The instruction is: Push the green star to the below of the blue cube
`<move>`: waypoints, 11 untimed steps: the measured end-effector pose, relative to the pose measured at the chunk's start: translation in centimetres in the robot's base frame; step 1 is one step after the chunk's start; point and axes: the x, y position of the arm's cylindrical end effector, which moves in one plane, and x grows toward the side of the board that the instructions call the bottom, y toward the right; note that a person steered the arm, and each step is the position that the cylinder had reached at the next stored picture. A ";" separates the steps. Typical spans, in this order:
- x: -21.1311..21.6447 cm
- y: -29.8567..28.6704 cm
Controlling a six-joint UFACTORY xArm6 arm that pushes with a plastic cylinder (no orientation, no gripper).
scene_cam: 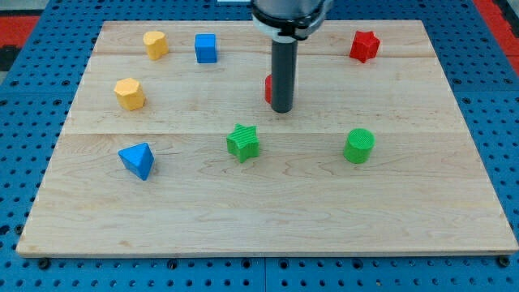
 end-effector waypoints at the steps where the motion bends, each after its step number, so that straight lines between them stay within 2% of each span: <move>1: 0.8 0.0; 2: 3.2 0.0; 3: 3.4 0.0; 5: 6.9 0.0; 7: 6.9 -0.5; 10: 6.9 -9.1; 11: 7.1 -9.1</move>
